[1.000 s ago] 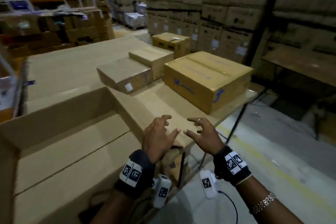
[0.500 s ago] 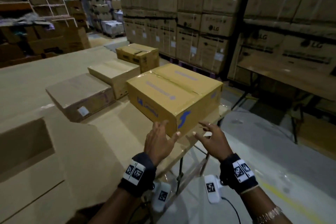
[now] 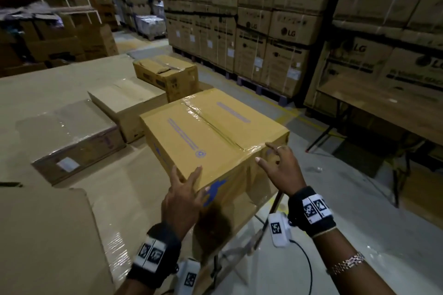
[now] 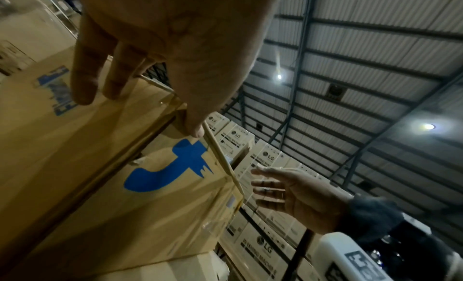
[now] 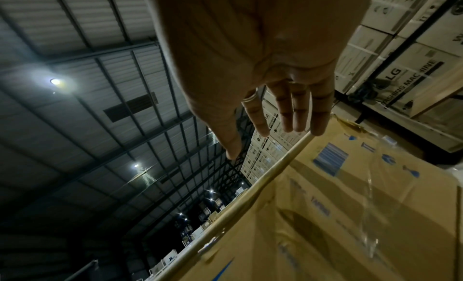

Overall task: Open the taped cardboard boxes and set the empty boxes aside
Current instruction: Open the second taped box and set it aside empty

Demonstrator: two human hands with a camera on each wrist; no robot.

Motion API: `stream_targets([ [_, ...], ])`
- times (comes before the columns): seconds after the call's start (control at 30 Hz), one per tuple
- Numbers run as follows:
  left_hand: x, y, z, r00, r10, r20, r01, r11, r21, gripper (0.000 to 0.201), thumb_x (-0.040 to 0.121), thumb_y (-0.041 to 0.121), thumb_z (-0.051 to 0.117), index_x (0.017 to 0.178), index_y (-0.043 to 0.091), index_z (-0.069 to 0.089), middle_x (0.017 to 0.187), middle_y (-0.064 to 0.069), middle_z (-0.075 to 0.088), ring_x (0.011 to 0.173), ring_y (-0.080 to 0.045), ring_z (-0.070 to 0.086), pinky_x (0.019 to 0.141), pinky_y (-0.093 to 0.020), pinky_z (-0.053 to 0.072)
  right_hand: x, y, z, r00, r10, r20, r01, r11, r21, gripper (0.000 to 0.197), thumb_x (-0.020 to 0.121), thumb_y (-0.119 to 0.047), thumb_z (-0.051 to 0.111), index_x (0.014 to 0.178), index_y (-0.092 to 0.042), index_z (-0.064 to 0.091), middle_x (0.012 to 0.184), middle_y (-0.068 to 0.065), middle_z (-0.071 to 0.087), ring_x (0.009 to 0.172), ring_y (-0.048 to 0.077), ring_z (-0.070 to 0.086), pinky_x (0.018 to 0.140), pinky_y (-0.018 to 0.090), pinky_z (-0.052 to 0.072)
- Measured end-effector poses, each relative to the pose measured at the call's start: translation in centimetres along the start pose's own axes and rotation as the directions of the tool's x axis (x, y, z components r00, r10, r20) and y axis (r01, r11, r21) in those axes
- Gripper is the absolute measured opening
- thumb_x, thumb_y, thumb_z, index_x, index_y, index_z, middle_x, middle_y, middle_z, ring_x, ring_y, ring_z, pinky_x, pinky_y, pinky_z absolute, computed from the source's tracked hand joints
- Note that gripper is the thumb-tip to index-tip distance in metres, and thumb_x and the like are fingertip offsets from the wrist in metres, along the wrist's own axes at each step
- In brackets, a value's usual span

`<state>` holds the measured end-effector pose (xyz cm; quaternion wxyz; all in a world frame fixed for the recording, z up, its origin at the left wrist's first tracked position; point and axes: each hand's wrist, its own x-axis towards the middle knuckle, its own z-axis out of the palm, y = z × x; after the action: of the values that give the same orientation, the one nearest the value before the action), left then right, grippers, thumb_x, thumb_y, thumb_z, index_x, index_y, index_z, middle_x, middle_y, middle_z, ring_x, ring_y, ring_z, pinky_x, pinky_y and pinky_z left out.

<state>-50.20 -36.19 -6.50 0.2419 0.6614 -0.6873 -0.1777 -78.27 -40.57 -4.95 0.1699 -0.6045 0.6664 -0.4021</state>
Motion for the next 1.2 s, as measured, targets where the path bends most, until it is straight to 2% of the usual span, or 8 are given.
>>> stream_targets([
  [0.23, 1.2, -1.7, -1.4, 0.995, -0.098, -0.008, 0.094, 0.975, -0.203, 0.059, 0.077, 0.061, 0.076, 0.131, 0.062, 0.053, 0.149, 0.009, 0.039, 0.124, -0.018, 0.057, 0.095, -0.035, 0.054, 6.5, 1.2, 0.7, 0.987, -0.156, 0.034, 0.16, 0.965, -0.207, 0.05, 0.087, -0.03, 0.078, 0.133, -0.017, 0.063, 0.131, 0.01, 0.054, 0.124, 0.028, 0.051, 0.107, 0.043, 0.039],
  [0.43, 3.4, 0.6, -2.0, 0.972, -0.221, -0.074, 0.205, 0.962, -0.183, 0.054, 0.081, 0.065, 0.069, 0.132, 0.051, 0.058, 0.151, 0.004, 0.041, 0.127, -0.021, 0.056, 0.097, -0.033, 0.046, 11.4, 2.7, 0.4, 0.982, -0.089, 0.167, 0.144, 0.924, -0.355, 0.062, 0.085, -0.049, 0.074, 0.135, -0.015, 0.061, 0.135, 0.011, 0.051, 0.126, 0.033, 0.05, 0.108, 0.049, 0.04],
  [0.57, 4.9, 0.8, -1.1, 0.958, -0.281, -0.056, 0.276, 0.958, -0.081, 0.07, 0.08, 0.077, 0.06, 0.144, 0.051, 0.046, 0.155, 0.0, 0.04, 0.133, -0.026, 0.051, 0.102, -0.04, 0.046, 15.3, 3.6, -0.2, 0.947, -0.009, 0.323, 0.163, 0.877, -0.452, 0.084, 0.078, -0.074, 0.064, 0.14, -0.017, 0.055, 0.139, 0.012, 0.054, 0.126, 0.033, 0.053, 0.104, 0.048, 0.044],
  [0.7, 5.3, 1.0, 0.4, 0.944, -0.325, -0.051, 0.321, 0.944, -0.073, 0.108, 0.067, 0.094, 0.05, 0.158, 0.042, 0.022, 0.158, -0.002, 0.04, 0.139, -0.027, 0.046, 0.106, -0.043, 0.045, 18.1, 4.1, -0.7, 0.856, 0.015, 0.516, 0.173, 0.933, -0.315, 0.11, 0.07, -0.08, 0.068, 0.156, -0.023, 0.032, 0.153, 0.01, 0.047, 0.131, 0.031, 0.052, 0.102, 0.045, 0.048],
  [0.83, 4.6, 1.0, 1.1, 0.892, -0.451, -0.043, 0.431, 0.873, -0.229, 0.128, 0.063, 0.087, 0.068, 0.159, 0.032, 0.005, 0.148, 0.009, 0.051, 0.124, -0.023, 0.059, 0.1, -0.042, 0.051, 19.1, 5.7, -1.3, 0.761, -0.053, 0.646, 0.254, 0.941, -0.222, 0.124, 0.064, -0.089, 0.062, 0.162, -0.029, 0.015, 0.154, 0.007, 0.047, 0.131, 0.03, 0.053, 0.101, 0.043, 0.049],
  [0.9, 4.3, 0.5, 1.1, 0.844, -0.535, -0.035, 0.502, 0.811, -0.3, 0.133, 0.052, 0.091, 0.071, 0.156, 0.026, 0.02, 0.137, 0.003, 0.063, 0.114, -0.023, 0.065, 0.095, -0.043, 0.055, 19.0, 6.5, -1.3, 0.742, -0.098, 0.663, 0.283, 0.943, -0.178, 0.129, 0.058, -0.096, 0.056, 0.162, -0.032, 0.014, 0.153, 0.008, 0.047, 0.13, 0.031, 0.052, 0.1, 0.045, 0.049],
  [1.03, 3.3, 1.3, 0.9, 0.839, -0.544, -0.001, 0.496, 0.765, -0.411, 0.088, 0.05, 0.084, 0.079, 0.113, 0.022, 0.074, 0.107, 0.003, 0.078, 0.095, -0.019, 0.074, 0.09, -0.048, 0.058, 17.1, 8.2, -1.6, 0.788, -0.135, 0.6, 0.255, 0.96, -0.119, 0.127, 0.051, -0.102, 0.047, 0.159, -0.04, 0.018, 0.139, 0.014, 0.049, 0.126, 0.034, 0.051, 0.096, 0.045, 0.046],
  [1.2, 0.6, 3.6, 0.8, 0.796, -0.602, -0.059, 0.561, 0.771, -0.3, 0.089, 0.042, 0.09, 0.075, 0.09, 0.014, 0.077, 0.084, -0.004, 0.078, 0.076, -0.024, 0.074, 0.062, -0.039, 0.058, 14.6, 9.7, -3.3, 0.812, -0.223, 0.54, 0.272, 0.962, -0.011, 0.127, 0.067, -0.079, 0.067, 0.16, -0.032, -0.004, 0.155, 0.013, 0.037, 0.137, 0.032, 0.041, 0.101, 0.05, 0.044],
])
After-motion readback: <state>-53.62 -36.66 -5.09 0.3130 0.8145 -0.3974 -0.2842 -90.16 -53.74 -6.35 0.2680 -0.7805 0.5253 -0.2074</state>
